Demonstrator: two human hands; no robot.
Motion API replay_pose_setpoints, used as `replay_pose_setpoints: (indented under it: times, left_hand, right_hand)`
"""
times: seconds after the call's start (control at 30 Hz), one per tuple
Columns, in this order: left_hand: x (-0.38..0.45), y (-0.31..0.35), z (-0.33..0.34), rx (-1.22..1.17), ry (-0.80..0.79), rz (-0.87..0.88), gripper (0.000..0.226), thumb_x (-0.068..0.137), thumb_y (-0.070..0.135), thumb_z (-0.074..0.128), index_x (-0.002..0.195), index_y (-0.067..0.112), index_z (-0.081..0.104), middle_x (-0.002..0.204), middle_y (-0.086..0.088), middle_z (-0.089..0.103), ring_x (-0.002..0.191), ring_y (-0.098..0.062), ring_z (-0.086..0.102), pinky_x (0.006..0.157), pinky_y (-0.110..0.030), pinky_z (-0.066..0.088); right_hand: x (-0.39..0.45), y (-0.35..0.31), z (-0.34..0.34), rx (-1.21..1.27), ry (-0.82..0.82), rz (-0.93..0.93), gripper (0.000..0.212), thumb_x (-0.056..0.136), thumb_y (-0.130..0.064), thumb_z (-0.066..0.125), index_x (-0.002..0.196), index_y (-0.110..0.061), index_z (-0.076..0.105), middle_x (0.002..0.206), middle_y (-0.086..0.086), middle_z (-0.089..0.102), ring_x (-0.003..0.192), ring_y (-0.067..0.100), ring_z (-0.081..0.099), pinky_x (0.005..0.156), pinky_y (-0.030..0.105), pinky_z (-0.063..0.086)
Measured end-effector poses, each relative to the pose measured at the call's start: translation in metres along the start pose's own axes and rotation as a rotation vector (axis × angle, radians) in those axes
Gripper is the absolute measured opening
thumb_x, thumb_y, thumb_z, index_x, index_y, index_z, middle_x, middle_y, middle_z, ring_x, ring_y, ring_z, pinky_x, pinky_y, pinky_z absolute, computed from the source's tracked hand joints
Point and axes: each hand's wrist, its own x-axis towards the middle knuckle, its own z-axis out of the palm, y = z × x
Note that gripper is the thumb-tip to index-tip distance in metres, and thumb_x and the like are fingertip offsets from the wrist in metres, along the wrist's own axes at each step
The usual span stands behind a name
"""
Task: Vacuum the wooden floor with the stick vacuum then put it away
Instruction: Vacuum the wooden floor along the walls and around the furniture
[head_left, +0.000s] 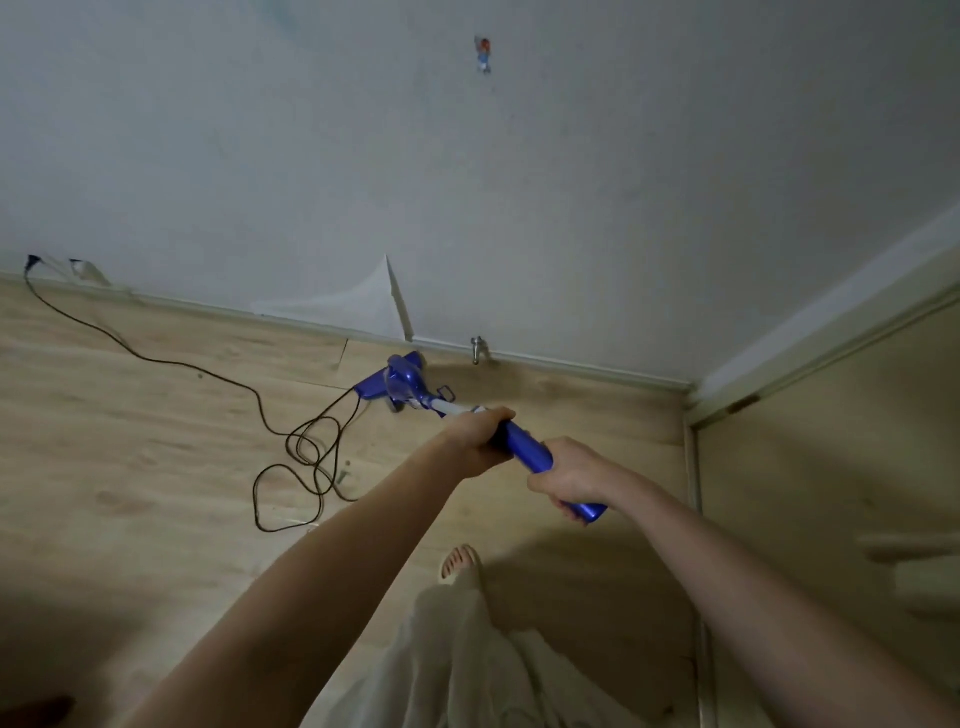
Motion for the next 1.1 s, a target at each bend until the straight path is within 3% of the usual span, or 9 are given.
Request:
replay_pose_setpoints:
  times: [0.07, 0.23, 0.37, 0.63, 0.87, 1.1]
  left_hand:
    - [0.008, 0.013, 0.009, -0.039, 0.024, 0.014, 0.022, 0.094, 0.006, 0.056, 0.108, 0.004, 0.038, 0.087, -0.019, 0.058, 0.074, -0.025, 0.062, 0.045, -0.030, 0.055]
    - [0.017, 0.041, 0.024, -0.173, 0.063, 0.095, 0.015, 0.093, 0.007, 0.056, 0.094, 0.008, 0.041, 0.079, -0.013, 0.053, 0.074, -0.021, 0.059, 0.065, -0.033, 0.051]
    - [0.023, 0.053, 0.040, -0.255, 0.136, 0.164, 0.011, 0.091, 0.008, 0.056, 0.093, 0.006, 0.045, 0.078, -0.011, 0.052, 0.073, -0.019, 0.055, 0.070, -0.031, 0.050]
    - [0.015, 0.068, 0.111, -0.418, 0.305, 0.266, 0.020, 0.087, 0.006, 0.060, 0.101, 0.006, 0.046, 0.077, -0.009, 0.054, 0.066, -0.017, 0.056, 0.059, -0.027, 0.051]
    - [-0.019, 0.071, 0.126, -0.464, 0.365, 0.412, 0.012, 0.091, 0.008, 0.056, 0.099, 0.007, 0.047, 0.081, -0.008, 0.052, 0.068, -0.014, 0.053, 0.061, -0.024, 0.049]
    - [-0.054, 0.028, 0.103, -0.587, 0.449, 0.516, 0.026, 0.087, 0.006, 0.059, 0.111, 0.002, 0.050, 0.081, -0.009, 0.055, 0.069, -0.015, 0.057, 0.058, -0.026, 0.049]
  right_hand:
    - [0.010, -0.006, -0.020, -0.014, -0.019, -0.009, 0.025, 0.092, -0.018, 0.057, 0.114, -0.013, 0.045, 0.071, 0.008, 0.058, 0.051, 0.016, 0.055, 0.049, 0.027, 0.049]
    - [0.027, -0.030, -0.064, 0.028, -0.117, -0.081, 0.025, 0.092, -0.019, 0.061, 0.111, -0.010, 0.047, 0.069, 0.006, 0.058, 0.047, 0.013, 0.054, 0.047, 0.025, 0.048]
    - [0.040, -0.038, -0.090, 0.025, -0.181, -0.110, 0.029, 0.090, -0.011, 0.060, 0.115, -0.009, 0.045, 0.069, 0.007, 0.060, 0.047, 0.013, 0.055, 0.049, 0.026, 0.048]
    - [0.047, -0.022, -0.151, -0.023, -0.241, -0.227, 0.018, 0.090, -0.009, 0.060, 0.093, -0.019, 0.045, 0.066, 0.006, 0.058, 0.045, 0.012, 0.053, 0.048, 0.024, 0.046]
    - [0.024, -0.026, -0.160, -0.047, -0.236, -0.350, 0.016, 0.086, -0.005, 0.058, 0.093, -0.014, 0.047, 0.063, 0.008, 0.057, 0.040, 0.013, 0.051, 0.041, 0.022, 0.043]
    - [-0.008, -0.023, -0.131, -0.242, -0.280, -0.500, 0.025, 0.083, -0.008, 0.061, 0.102, -0.016, 0.047, 0.074, 0.010, 0.058, 0.046, 0.015, 0.053, 0.044, 0.024, 0.046]
